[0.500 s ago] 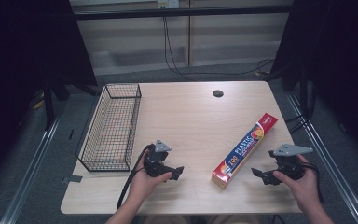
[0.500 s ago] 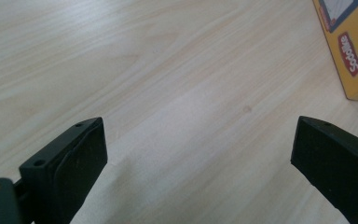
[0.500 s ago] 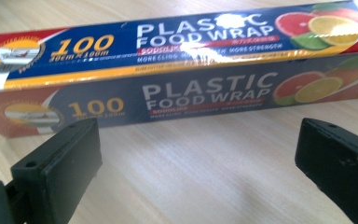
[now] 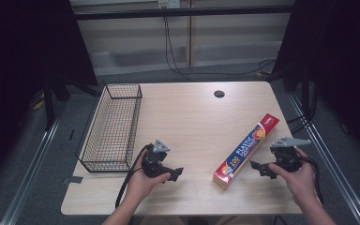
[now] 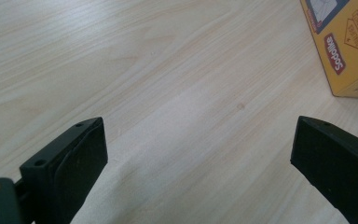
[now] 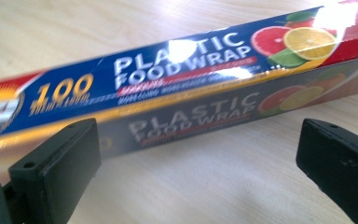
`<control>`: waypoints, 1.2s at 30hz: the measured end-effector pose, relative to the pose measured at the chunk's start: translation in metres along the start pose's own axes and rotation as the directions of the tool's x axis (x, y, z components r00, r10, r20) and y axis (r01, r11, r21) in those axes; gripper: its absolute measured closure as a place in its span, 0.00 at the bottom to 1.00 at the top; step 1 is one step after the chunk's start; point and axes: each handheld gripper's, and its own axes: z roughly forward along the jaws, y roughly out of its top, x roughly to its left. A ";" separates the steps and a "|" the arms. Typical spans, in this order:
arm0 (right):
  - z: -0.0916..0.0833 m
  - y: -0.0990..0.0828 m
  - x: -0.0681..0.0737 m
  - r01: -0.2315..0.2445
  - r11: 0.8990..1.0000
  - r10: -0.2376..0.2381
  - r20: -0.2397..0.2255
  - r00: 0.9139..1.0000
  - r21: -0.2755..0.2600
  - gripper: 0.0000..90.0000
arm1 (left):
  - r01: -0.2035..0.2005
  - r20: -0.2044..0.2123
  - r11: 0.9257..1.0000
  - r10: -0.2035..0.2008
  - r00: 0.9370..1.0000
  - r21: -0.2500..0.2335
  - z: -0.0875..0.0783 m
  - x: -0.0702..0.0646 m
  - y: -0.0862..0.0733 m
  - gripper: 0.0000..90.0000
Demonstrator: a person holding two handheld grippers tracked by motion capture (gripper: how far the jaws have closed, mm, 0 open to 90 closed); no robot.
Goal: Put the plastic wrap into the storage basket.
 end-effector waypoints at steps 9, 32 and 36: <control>0.008 0.030 0.003 -0.109 0.994 0.107 0.100 0.989 0.016 0.00 | -0.004 0.004 1.000 0.004 1.000 0.016 0.001 0.000 -0.001 0.04; 0.043 0.058 0.024 -0.242 0.969 0.220 0.274 0.936 0.051 0.03 | -0.031 0.005 0.999 0.031 1.000 0.034 0.005 -0.005 -0.001 0.04; 0.046 0.058 0.026 -0.270 0.961 0.246 0.262 0.933 0.059 0.03 | -0.041 0.010 0.999 0.041 0.999 0.033 0.006 -0.005 -0.001 0.04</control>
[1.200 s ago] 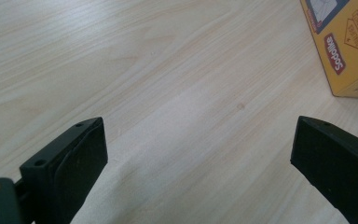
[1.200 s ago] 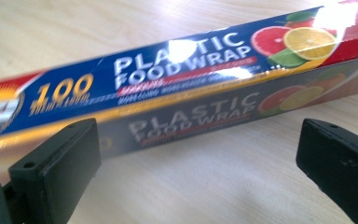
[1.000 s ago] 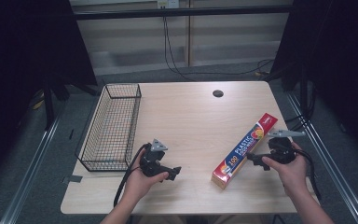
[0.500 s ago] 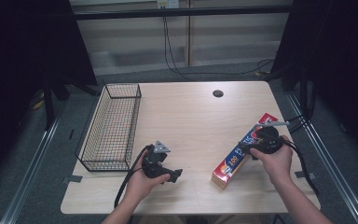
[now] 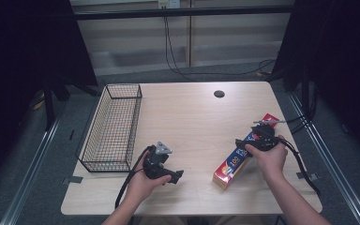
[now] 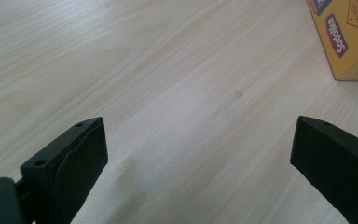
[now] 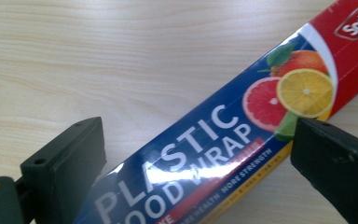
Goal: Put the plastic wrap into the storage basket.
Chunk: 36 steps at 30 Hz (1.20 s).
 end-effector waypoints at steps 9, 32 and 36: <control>0.004 -0.005 0.004 0.008 1.000 -0.008 0.028 1.000 0.015 0.03 | 0.009 0.003 1.000 -0.009 1.000 -0.004 0.000 -0.001 0.000 0.04; 0.008 -0.011 0.006 -0.048 0.999 0.047 0.054 0.997 0.014 0.00 | -0.014 0.001 1.000 0.014 1.000 0.012 0.002 -0.005 0.001 0.04; 0.010 -0.010 0.005 -0.051 0.999 0.049 0.065 0.997 0.017 0.00 | -0.013 0.001 1.000 0.013 1.000 0.012 0.003 -0.005 0.000 0.04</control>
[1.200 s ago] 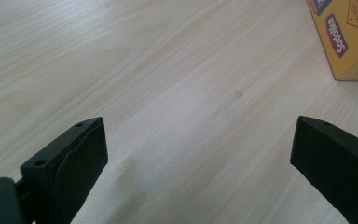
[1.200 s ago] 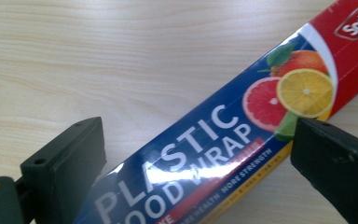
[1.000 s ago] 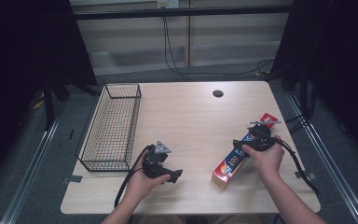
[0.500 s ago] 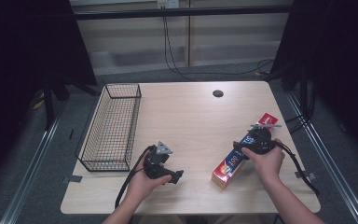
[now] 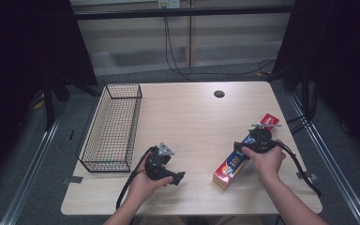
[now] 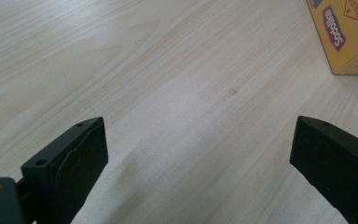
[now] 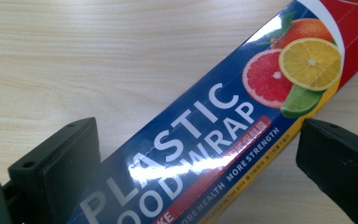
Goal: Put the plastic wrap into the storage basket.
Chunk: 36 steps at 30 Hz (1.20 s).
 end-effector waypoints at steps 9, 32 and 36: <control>0.001 0.007 0.001 -0.025 1.000 0.025 0.010 1.000 0.014 0.07 | 0.000 -0.003 1.000 0.000 1.000 -0.001 -0.001 0.000 0.002 0.04; 0.009 0.024 0.010 0.046 0.998 -0.044 -0.045 0.998 0.051 0.14 | -0.005 -0.001 1.000 0.005 1.000 -0.012 -0.001 0.001 0.004 0.05; 0.010 0.027 0.012 0.061 0.997 -0.058 -0.069 0.996 0.041 0.18 | -0.012 -0.011 1.000 0.012 1.000 -0.005 -0.002 0.001 0.005 0.05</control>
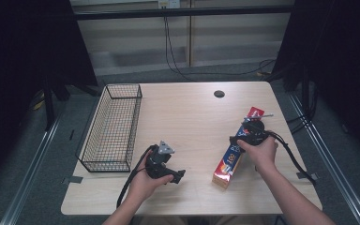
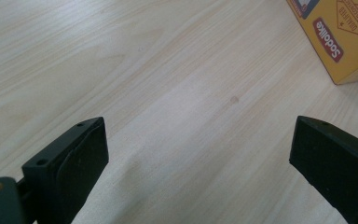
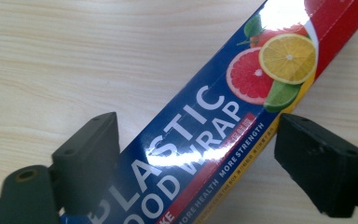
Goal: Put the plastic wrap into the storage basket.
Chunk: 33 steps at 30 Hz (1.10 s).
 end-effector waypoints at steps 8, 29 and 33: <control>-0.003 -0.012 0.017 0.018 1.000 -0.018 0.006 1.000 0.022 0.11 | -0.001 -0.003 1.000 0.001 1.000 0.001 0.000 0.000 0.000 0.05; -0.005 -0.003 0.002 0.033 0.979 -0.030 -0.018 0.999 0.199 0.34 | 0.010 -0.004 1.000 -0.010 1.000 -0.015 -0.002 -0.001 0.000 0.05; -0.009 0.001 -0.002 0.071 0.969 -0.076 0.011 0.997 0.237 0.44 | 0.014 -0.005 1.000 -0.014 1.000 -0.014 -0.003 -0.001 0.001 0.06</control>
